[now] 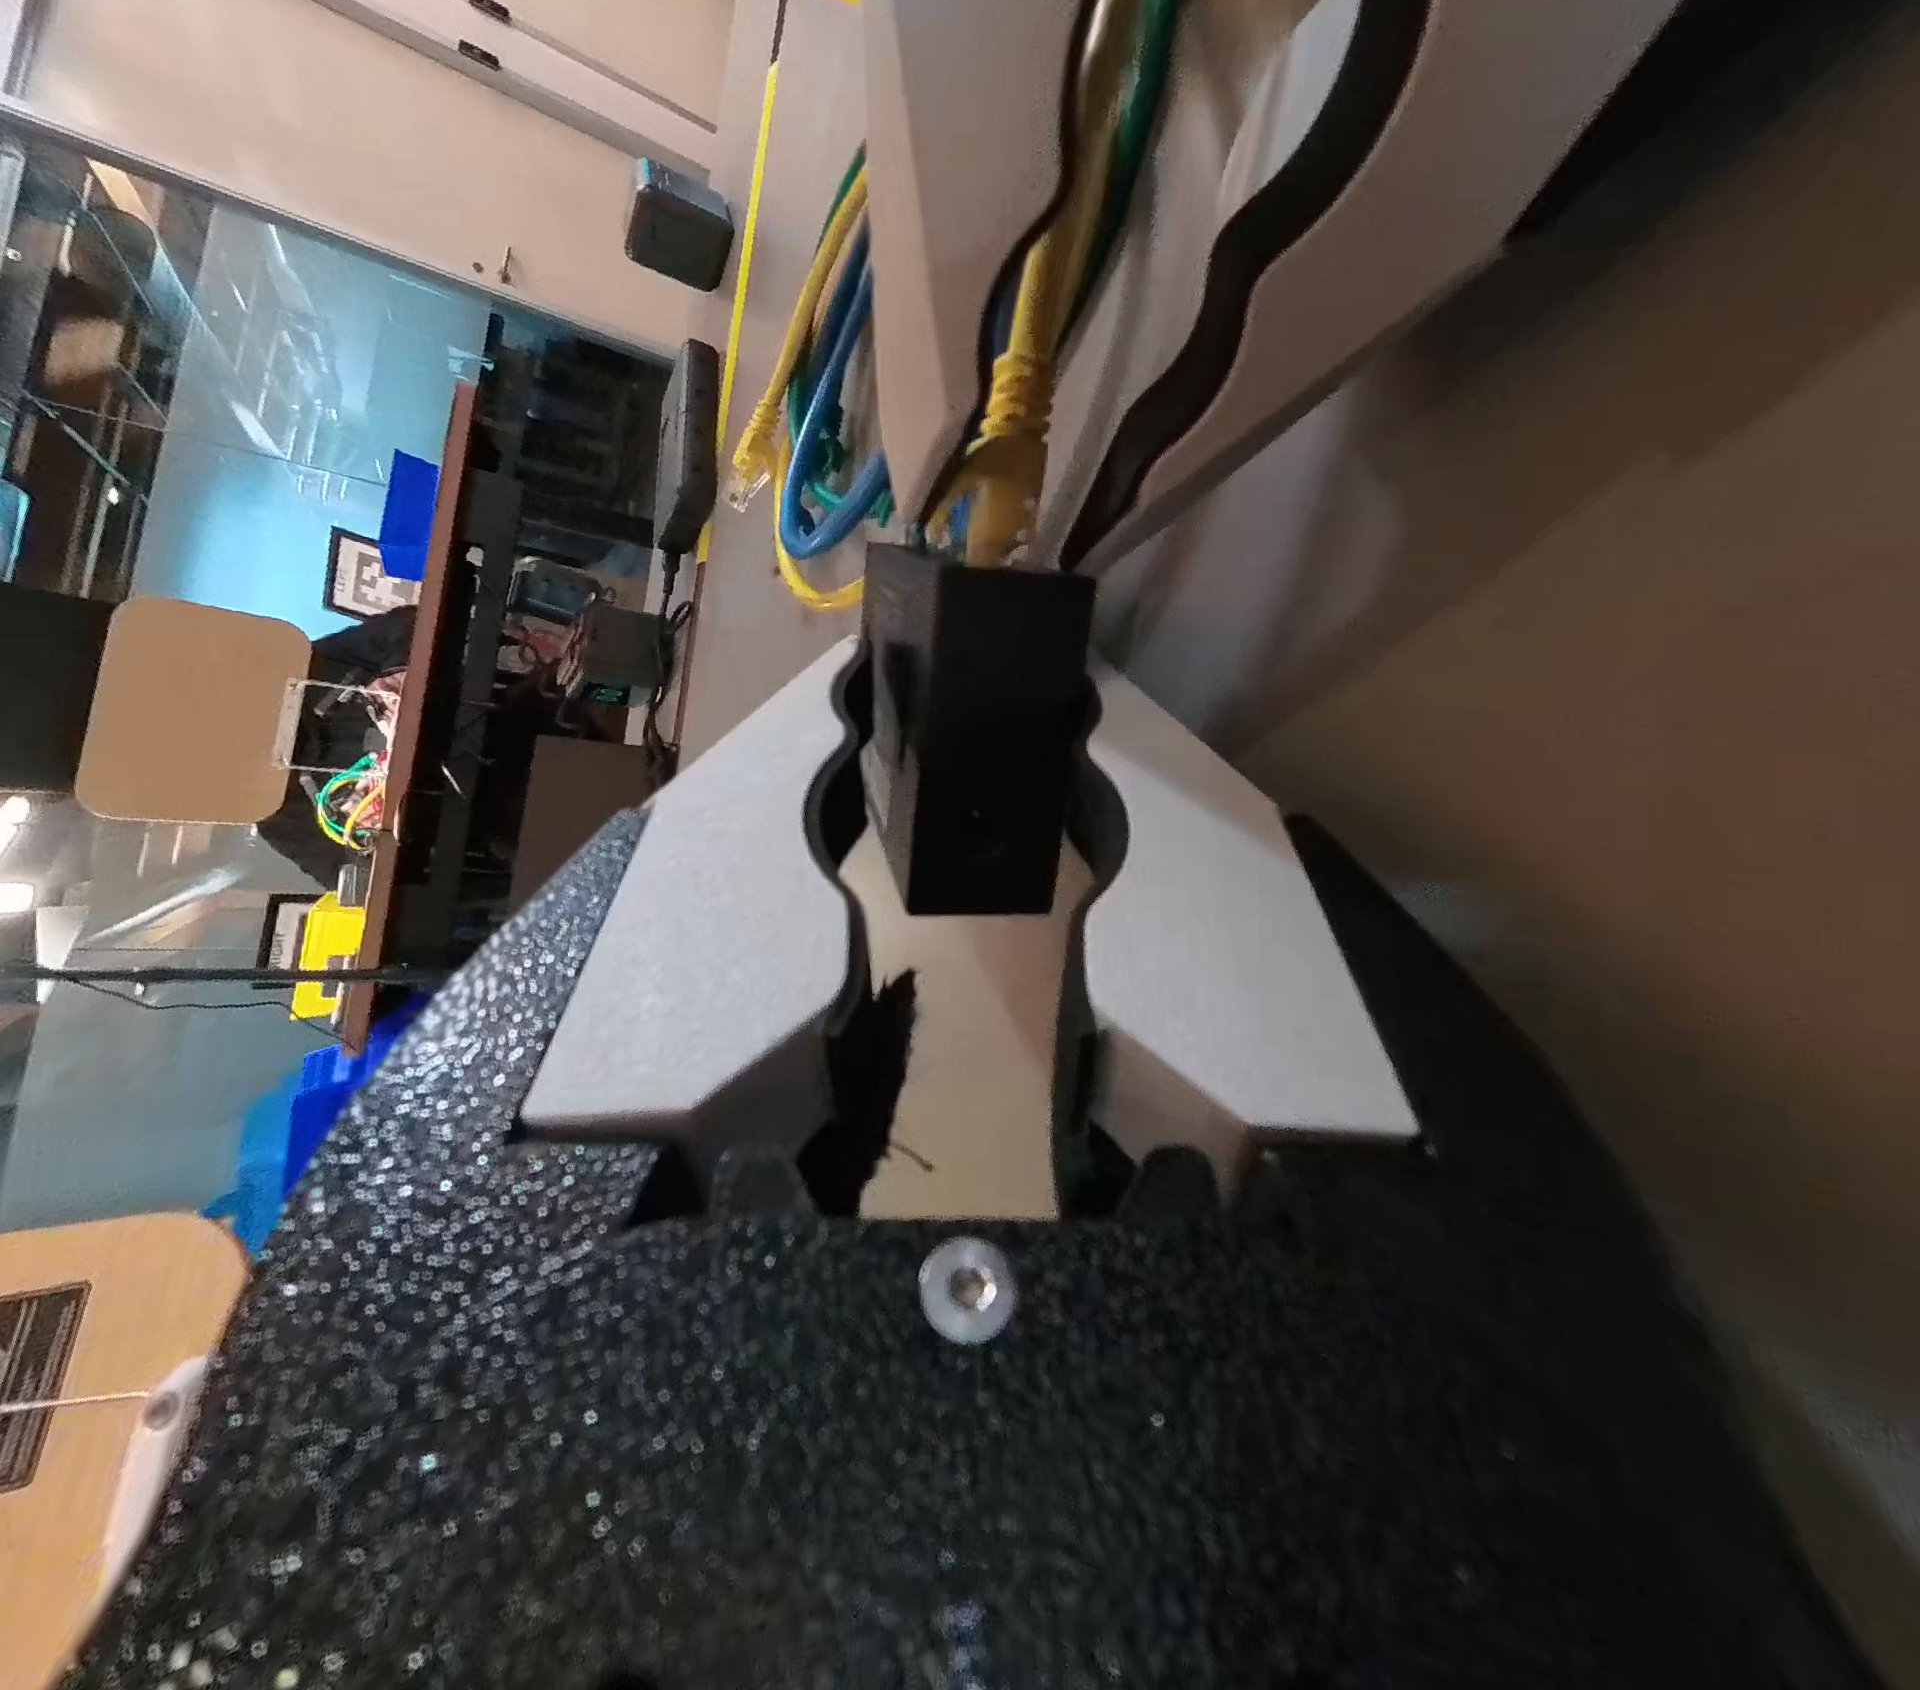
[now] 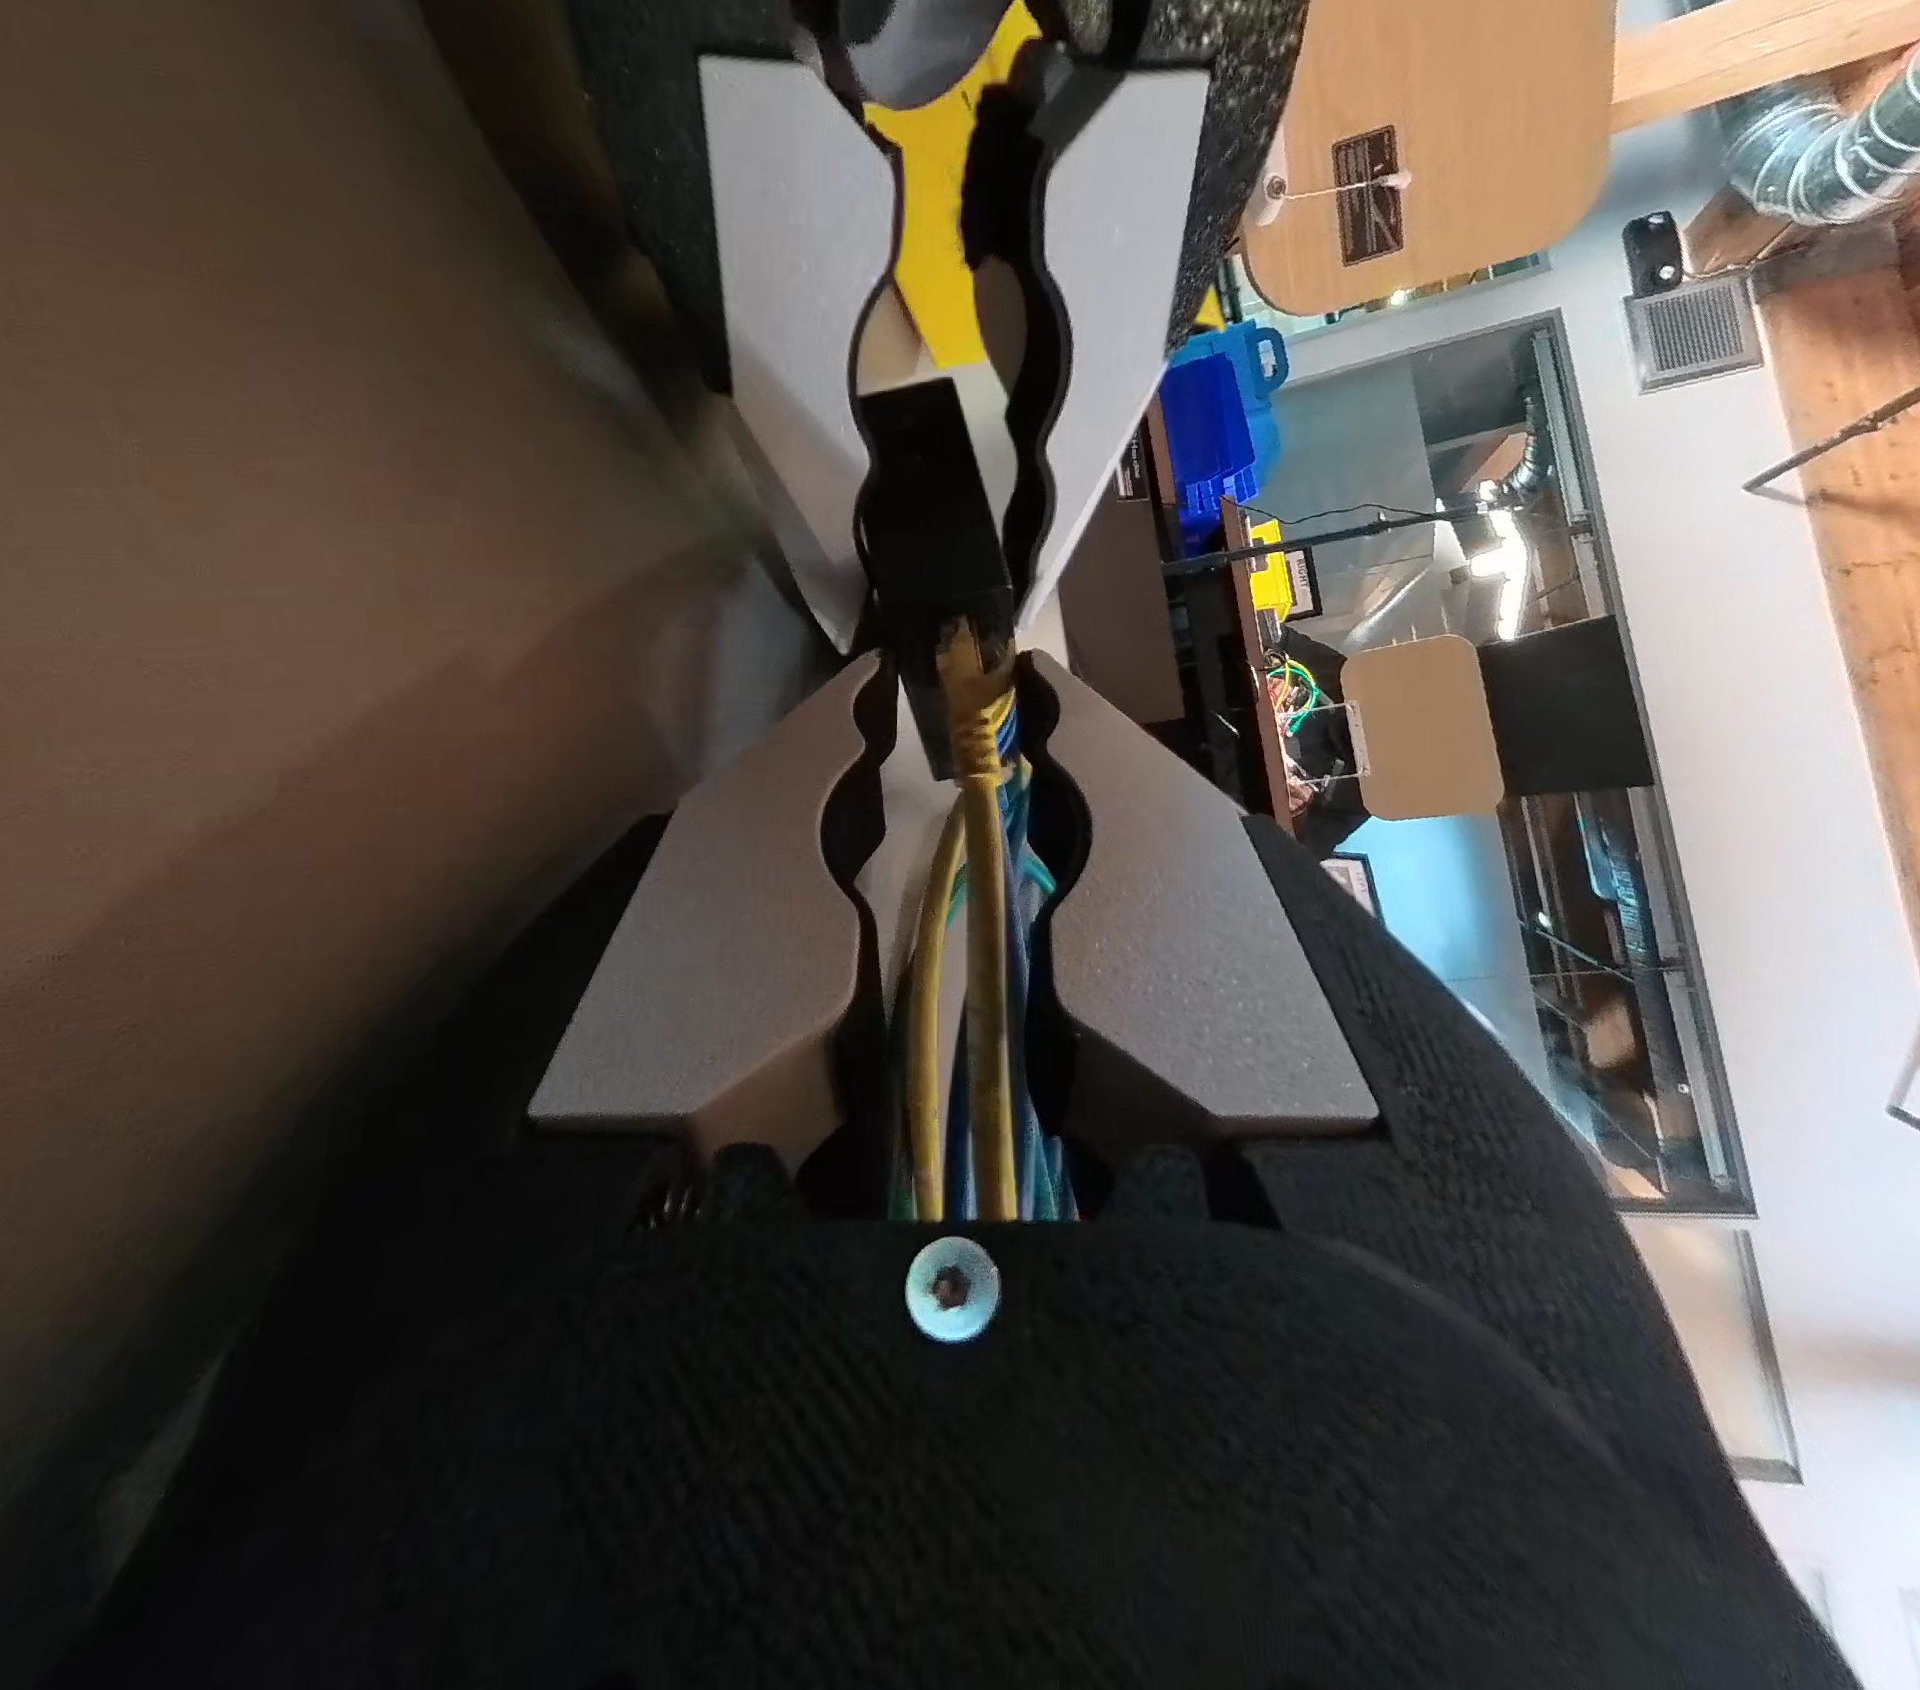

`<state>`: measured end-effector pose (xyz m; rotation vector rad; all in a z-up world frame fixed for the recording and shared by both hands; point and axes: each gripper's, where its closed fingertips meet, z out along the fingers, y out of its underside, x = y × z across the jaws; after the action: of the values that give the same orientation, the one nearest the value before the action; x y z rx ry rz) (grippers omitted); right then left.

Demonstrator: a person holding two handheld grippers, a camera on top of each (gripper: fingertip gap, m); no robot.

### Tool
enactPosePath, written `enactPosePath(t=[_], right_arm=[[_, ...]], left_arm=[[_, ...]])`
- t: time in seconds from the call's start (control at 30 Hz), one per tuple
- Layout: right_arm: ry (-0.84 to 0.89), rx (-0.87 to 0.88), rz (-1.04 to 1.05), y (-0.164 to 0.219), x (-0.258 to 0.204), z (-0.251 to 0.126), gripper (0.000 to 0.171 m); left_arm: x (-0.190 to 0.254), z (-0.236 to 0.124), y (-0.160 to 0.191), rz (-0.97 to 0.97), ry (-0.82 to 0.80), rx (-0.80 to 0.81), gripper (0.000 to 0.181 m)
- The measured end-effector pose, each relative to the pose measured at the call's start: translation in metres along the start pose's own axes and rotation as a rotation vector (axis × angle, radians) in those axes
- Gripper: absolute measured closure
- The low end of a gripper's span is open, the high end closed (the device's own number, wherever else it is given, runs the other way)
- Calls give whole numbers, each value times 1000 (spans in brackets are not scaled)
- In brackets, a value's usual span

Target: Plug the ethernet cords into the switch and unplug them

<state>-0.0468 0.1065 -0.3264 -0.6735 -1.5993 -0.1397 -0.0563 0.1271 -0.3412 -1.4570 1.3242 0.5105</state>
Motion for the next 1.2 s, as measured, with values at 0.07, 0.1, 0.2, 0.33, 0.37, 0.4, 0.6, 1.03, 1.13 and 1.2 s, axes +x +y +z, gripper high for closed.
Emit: enactPosePath(t=[0.07, 0.1, 0.2, 0.33, 0.37, 0.4, 0.6, 1.03, 1.13, 1.2], right_arm=[[-4, -5, 16, 1, -1, 0, 150], [-6, -6, 28, 2, -1, 0, 150], [-14, -7, 52, 3, -1, 0, 157], [-17, -10, 55, 3, -2, 0, 157], [-16, -7, 68, 3, -1, 0, 157], [-17, -3, 86, 3, 0, 0, 157], [-24, 14, 123, 2, 2, -2, 157], [-135, -82, -158, 4, -8, -5, 159], [-262, -86, -236, 3, -11, -6, 159], [-352, -84, -299, 3, -13, -6, 158]], left_arm=[[0, -2, -2, 44, -14, 16, 147], [0, -3, -5, 70, -20, 31, 147], [6, -3, -6, 135, -14, 30, 152], [5, 1, -2, 189, -36, -14, 151], [5, 2, -1, 187, -37, -21, 150], [4, 2, 0, 187, -39, -24, 150], [1, 2, -2, 208, -64, -19, 157], [8, 2, -2, 260, -39, -16, 157], [7, 2, -2, 260, -46, -6, 156], [8, 2, -2, 276, -49, -4, 156]])
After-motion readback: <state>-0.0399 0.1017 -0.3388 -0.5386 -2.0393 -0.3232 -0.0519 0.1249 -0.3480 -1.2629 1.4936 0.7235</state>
